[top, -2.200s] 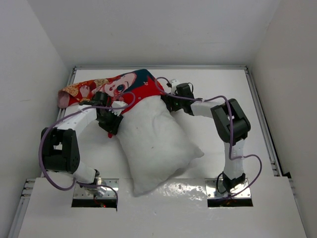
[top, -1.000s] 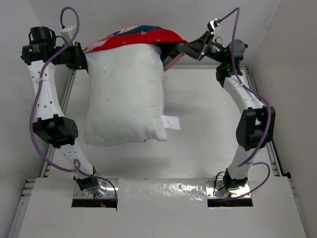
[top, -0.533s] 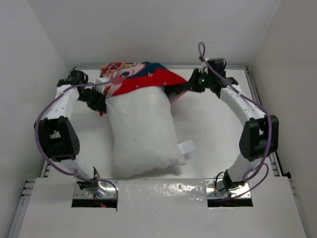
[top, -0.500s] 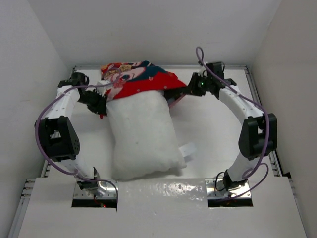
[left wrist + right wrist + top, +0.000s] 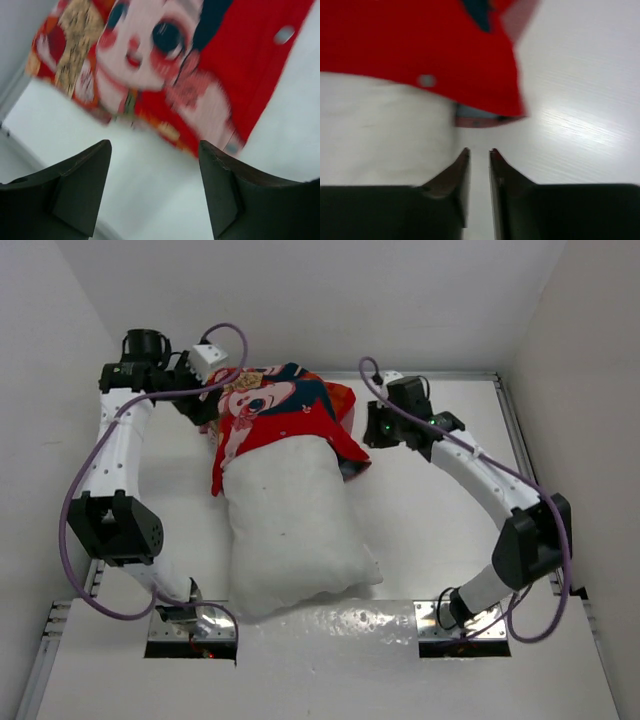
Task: Put the pillow into the pillowcase
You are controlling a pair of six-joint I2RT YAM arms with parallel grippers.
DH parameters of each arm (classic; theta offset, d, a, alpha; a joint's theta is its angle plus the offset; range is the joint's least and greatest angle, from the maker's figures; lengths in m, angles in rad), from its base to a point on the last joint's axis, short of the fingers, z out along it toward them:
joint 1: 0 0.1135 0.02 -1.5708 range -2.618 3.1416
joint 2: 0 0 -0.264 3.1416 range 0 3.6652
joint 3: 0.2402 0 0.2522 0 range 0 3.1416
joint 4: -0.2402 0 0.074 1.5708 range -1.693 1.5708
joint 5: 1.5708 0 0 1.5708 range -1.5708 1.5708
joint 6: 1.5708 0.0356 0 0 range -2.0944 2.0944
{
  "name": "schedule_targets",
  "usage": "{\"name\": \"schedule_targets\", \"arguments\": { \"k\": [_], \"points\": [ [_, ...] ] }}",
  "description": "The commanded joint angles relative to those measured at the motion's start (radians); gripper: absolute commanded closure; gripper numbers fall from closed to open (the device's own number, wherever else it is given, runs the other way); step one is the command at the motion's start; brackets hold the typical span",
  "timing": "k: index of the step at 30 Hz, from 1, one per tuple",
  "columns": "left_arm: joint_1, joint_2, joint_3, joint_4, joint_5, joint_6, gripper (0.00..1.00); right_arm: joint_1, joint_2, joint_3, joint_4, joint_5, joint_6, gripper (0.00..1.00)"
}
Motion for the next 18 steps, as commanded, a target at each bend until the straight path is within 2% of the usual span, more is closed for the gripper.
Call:
{"name": "schedule_targets", "arguments": {
  "k": [1, 3, 6, 7, 10, 11, 13, 14, 16, 17, 18],
  "points": [
    [-0.153, 0.04, -0.01, 0.076, 0.038, -0.117, 0.32, 0.112, -0.069, -0.049, 0.119, -0.035, 0.073, 0.69],
    [-0.203, 0.065, -0.038, 0.11, 0.0, -0.137, 0.29, 0.197, -0.066, -0.068, 0.19, -0.035, 0.091, 0.33],
    [-0.27, 0.083, -0.092, 0.187, -0.04, -0.159, 0.25, 0.284, -0.04, -0.094, 0.282, -0.017, 0.107, 0.12],
    [-0.296, 0.088, -0.119, 0.231, -0.058, -0.165, 0.25, 0.298, -0.032, -0.105, 0.309, -0.014, 0.13, 0.02],
    [-0.33, 0.108, -0.161, 0.321, -0.141, -0.214, 0.29, 0.317, 0.026, -0.119, 0.36, -0.002, 0.185, 0.01],
    [-0.332, 0.116, -0.167, 0.34, -0.155, -0.242, 0.37, 0.317, 0.058, -0.116, 0.362, 0.015, 0.199, 0.01],
    [-0.332, 0.122, -0.172, 0.361, -0.175, -0.262, 0.46, 0.317, 0.086, -0.114, 0.369, 0.023, 0.216, 0.01],
    [-0.332, 0.122, -0.173, 0.363, -0.176, -0.266, 0.58, 0.317, 0.112, -0.113, 0.371, 0.014, 0.217, 0.01],
    [-0.332, 0.122, -0.167, 0.352, -0.164, -0.268, 0.71, 0.318, 0.137, -0.114, 0.382, -0.004, 0.225, 0.01],
    [-0.332, 0.122, -0.161, 0.349, -0.152, -0.274, 0.91, 0.317, 0.156, -0.116, 0.386, -0.023, 0.234, 0.03],
    [-0.332, 0.122, -0.156, 0.34, -0.143, -0.277, 1.0, 0.318, 0.164, -0.119, 0.392, -0.035, 0.237, 0.08]
  ]
}}
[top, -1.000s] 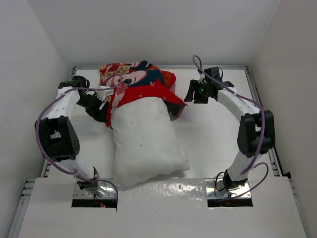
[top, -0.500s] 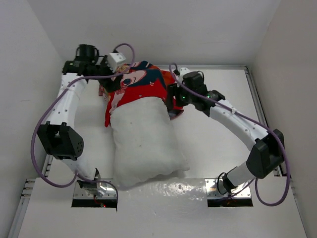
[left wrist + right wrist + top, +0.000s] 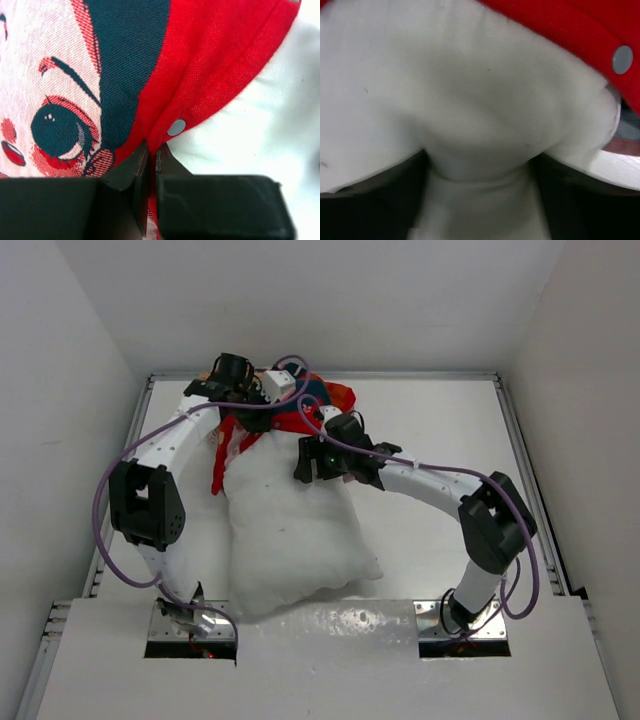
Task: Put the pillow into the pillowcase
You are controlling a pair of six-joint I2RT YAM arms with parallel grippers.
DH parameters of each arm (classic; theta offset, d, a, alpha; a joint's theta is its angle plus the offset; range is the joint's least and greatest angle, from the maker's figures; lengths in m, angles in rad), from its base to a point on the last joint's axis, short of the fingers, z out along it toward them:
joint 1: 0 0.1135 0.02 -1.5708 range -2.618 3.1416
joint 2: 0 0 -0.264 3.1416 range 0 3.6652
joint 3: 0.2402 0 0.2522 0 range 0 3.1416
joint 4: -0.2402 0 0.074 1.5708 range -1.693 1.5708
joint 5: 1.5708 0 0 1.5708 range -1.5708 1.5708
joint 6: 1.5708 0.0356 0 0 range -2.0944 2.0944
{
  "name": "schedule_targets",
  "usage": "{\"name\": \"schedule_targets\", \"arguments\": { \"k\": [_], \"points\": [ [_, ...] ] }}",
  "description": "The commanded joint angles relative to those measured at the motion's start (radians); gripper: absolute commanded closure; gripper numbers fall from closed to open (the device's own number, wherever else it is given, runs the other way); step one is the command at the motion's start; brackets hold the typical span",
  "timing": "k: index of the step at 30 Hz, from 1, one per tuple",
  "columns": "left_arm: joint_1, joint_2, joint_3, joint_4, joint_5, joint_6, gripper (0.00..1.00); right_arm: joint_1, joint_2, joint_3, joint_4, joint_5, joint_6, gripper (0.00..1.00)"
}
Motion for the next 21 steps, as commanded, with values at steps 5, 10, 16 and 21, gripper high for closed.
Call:
{"name": "schedule_targets", "arguments": {
  "k": [5, 10, 16, 21],
  "points": [
    [0.004, -0.024, 0.16, -0.041, 0.191, -0.083, 1.0, -0.001, 0.066, -0.004, 0.168, -0.138, 0.072, 1.0],
    [-0.002, -0.033, 0.342, -0.173, 0.5, -0.068, 1.0, 0.001, 0.093, 0.07, 0.417, -0.184, 0.063, 1.0],
    [-0.022, -0.067, 0.244, -0.374, 0.583, 0.097, 1.0, -0.012, 0.108, 0.059, 0.949, 0.33, 0.118, 1.0],
    [-0.019, -0.111, 0.153, -0.557, 0.52, 0.252, 1.0, -0.093, 0.132, 0.051, 0.955, 0.834, 0.273, 1.0]
  ]
}}
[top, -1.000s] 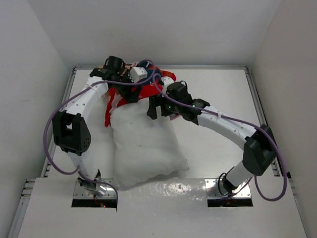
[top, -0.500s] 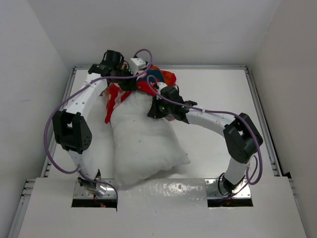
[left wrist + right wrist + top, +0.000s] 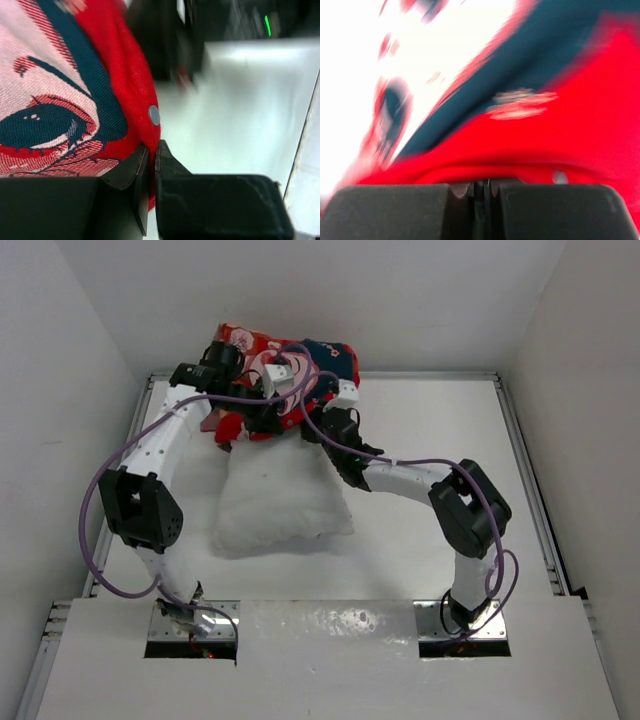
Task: Put the pillow into the pillowcase
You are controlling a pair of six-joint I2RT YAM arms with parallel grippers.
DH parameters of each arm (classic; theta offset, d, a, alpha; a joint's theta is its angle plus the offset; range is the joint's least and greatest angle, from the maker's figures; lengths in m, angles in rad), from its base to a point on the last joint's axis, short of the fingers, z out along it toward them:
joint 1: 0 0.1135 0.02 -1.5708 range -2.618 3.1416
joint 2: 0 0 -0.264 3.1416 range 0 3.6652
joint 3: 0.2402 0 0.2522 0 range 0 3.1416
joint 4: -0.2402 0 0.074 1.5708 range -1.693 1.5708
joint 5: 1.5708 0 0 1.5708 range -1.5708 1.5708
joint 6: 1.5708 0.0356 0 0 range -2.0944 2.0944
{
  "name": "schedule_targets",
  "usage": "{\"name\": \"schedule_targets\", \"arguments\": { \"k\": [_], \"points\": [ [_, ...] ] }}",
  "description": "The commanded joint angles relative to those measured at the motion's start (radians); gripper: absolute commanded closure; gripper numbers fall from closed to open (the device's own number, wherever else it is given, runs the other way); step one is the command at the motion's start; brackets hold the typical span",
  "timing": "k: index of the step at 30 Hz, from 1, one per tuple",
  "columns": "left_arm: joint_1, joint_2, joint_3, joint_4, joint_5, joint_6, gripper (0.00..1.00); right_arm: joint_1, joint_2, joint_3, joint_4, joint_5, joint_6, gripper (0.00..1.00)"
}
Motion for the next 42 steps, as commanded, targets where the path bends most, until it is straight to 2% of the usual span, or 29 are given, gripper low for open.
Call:
{"name": "schedule_targets", "arguments": {
  "k": [1, 8, 12, 13, 14, 15, 16, 17, 18, 19, 20, 22, 24, 25, 26, 27, 28, 29, 30, 31, 32, 33, 34, 35, 38, 40, 41, 42],
  "points": [
    [-0.021, -0.099, -0.064, -0.247, 0.079, 0.098, 1.0, -0.109, -0.032, 0.038, 0.258, 0.523, 0.181, 1.0],
    [-0.011, -0.124, -0.173, -0.244, -0.01, 0.143, 1.0, -0.118, -0.014, -0.017, 0.1, 0.576, 0.28, 1.0],
    [-0.011, -0.13, -0.265, -0.163, -0.056, 0.109, 1.0, -0.12, 0.023, 0.006, 0.02, 0.579, 0.292, 1.0],
    [-0.011, -0.132, -0.307, -0.077, -0.073, 0.086, 0.93, -0.12, 0.03, 0.012, 0.012, 0.564, 0.252, 1.0],
    [-0.011, -0.133, -0.331, -0.019, -0.102, -0.005, 0.73, -0.12, 0.04, 0.009, 0.024, 0.504, 0.213, 1.0],
    [-0.011, -0.133, -0.362, 0.039, -0.158, -0.053, 0.61, -0.118, 0.037, 0.0, 0.038, 0.467, 0.154, 0.95],
    [-0.011, -0.135, -0.37, 0.127, -0.183, -0.09, 0.54, -0.12, 0.028, -0.011, 0.047, 0.426, 0.049, 0.53],
    [-0.011, -0.135, -0.373, 0.16, -0.205, -0.157, 0.43, -0.12, -0.008, -0.04, 0.067, 0.356, -0.004, 0.31],
    [-0.011, -0.135, -0.368, 0.188, -0.255, -0.194, 0.38, -0.118, -0.029, -0.054, 0.075, 0.332, -0.068, 0.12],
    [-0.009, -0.133, -0.364, 0.223, -0.28, -0.225, 0.37, -0.118, -0.054, -0.067, 0.078, 0.309, -0.195, 0.01],
    [-0.006, -0.133, -0.344, 0.228, -0.321, -0.268, 0.35, -0.118, -0.109, -0.092, 0.069, 0.286, -0.255, 0.01],
    [0.002, -0.147, -0.322, 0.21, -0.346, -0.291, 0.34, -0.118, -0.172, -0.13, 0.026, 0.254, -0.451, 0.01],
    [0.006, -0.164, -0.325, 0.204, -0.416, -0.305, 0.4, -0.118, -0.273, -0.155, -0.032, 0.166, -0.595, 0.01],
    [0.006, -0.177, -0.338, 0.205, -0.441, -0.313, 0.61, -0.117, -0.304, -0.173, -0.125, 0.112, -0.636, 0.02],
    [0.006, -0.178, -0.354, 0.204, -0.461, -0.314, 0.72, -0.112, -0.334, -0.176, -0.184, 0.046, -0.662, 0.53],
    [0.006, -0.178, -0.399, 0.21, -0.484, -0.316, 0.79, -0.105, -0.376, -0.178, -0.234, -0.017, -0.677, 0.9],
    [0.006, -0.176, -0.428, 0.223, -0.492, -0.328, 0.81, -0.074, -0.391, -0.195, -0.297, -0.012, -0.67, 1.0],
    [0.003, -0.176, -0.493, 0.243, -0.518, -0.339, 0.75, -0.056, -0.405, -0.213, -0.302, -0.016, -0.69, 0.96],
    [0.003, -0.176, -0.528, 0.295, -0.533, -0.357, 0.52, -0.036, -0.428, -0.237, -0.298, -0.033, -0.716, 0.79],
    [0.002, -0.178, -0.557, 0.33, -0.552, -0.371, 0.38, -0.036, -0.436, -0.238, -0.289, -0.039, -0.752, 0.49],
    [0.0, -0.178, -0.603, 0.398, -0.6, -0.385, 0.31, -0.036, -0.44, -0.238, -0.272, -0.036, -0.788, 0.26],
    [0.0, -0.176, -0.63, 0.429, -0.619, -0.403, 0.18, 0.068, -0.443, -0.238, -0.272, -0.032, -0.8, 0.01],
    [0.0, -0.171, -0.631, 0.456, -0.619, -0.412, 0.11, 0.087, -0.442, -0.238, -0.272, -0.033, -0.814, 0.01],
    [0.0, -0.168, -0.644, 0.511, -0.615, -0.425, 0.01, 0.105, -0.44, -0.385, -0.246, -0.028, -0.826, 0.01],
    [-0.001, -0.138, -0.666, 0.596, -0.587, -0.46, 0.0, 0.153, -0.419, -0.44, -0.201, -0.007, -0.808, 0.01],
    [-0.003, -0.09, -0.672, 0.677, -0.621, -0.506, 0.01, 0.159, -0.366, -0.469, -0.16, -0.001, -0.791, 0.01],
    [-0.003, -0.073, -0.671, 0.706, -0.631, -0.512, 0.03, 0.159, -0.339, -0.468, -0.158, 0.007, -0.783, 0.01],
    [-0.003, -0.04, -0.669, 0.719, -0.644, -0.53, 0.13, 0.159, -0.313, -0.45, -0.173, 0.019, -0.777, 0.01]
  ]
}}
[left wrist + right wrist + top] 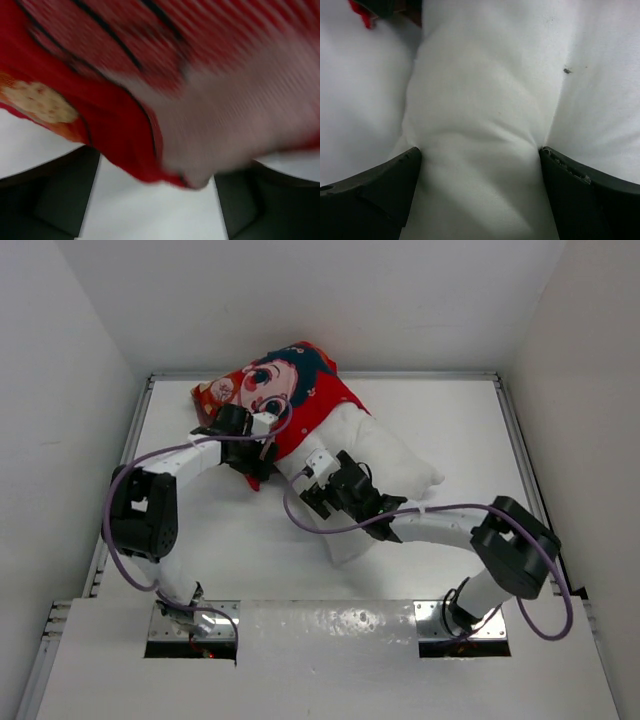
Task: Put the pillow into the pillowcase
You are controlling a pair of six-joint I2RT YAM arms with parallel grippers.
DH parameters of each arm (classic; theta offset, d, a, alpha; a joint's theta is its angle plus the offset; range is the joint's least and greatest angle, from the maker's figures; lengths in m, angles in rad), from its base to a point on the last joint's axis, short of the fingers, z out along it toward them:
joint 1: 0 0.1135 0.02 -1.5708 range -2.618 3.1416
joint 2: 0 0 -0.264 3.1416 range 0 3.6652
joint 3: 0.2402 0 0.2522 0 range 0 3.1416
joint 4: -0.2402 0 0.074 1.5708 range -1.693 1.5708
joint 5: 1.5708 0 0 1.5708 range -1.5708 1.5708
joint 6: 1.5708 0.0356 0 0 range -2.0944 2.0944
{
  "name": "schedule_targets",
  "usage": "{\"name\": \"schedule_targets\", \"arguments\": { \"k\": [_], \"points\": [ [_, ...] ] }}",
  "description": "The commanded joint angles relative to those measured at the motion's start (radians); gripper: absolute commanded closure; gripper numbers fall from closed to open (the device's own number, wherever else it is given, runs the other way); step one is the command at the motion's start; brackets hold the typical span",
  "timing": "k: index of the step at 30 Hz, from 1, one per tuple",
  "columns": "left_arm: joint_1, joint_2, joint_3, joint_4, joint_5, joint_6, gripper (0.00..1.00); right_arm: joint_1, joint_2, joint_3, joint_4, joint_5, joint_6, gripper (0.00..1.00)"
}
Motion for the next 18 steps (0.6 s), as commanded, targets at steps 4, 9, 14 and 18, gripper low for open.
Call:
{"name": "schedule_targets", "arguments": {
  "k": [4, 9, 14, 18],
  "points": [
    [0.002, 0.118, 0.012, 0.201, -0.045, -0.087, 0.89, -0.013, 0.189, 0.075, 0.019, 0.095, 0.049, 0.11],
    [0.002, 0.105, 0.108, 0.017, 0.176, -0.02, 1.0, -0.013, 0.317, 0.264, -0.062, -0.107, 0.077, 1.0],
    [-0.003, 0.077, 0.402, -0.533, 0.568, 0.269, 1.0, -0.045, 0.325, 0.46, 0.122, -0.24, 0.283, 1.0],
    [-0.007, 0.06, 0.521, -0.727, 0.595, 0.461, 1.0, -0.108, 0.314, 0.549, 0.405, -0.171, 0.499, 1.0]
  ]
}}
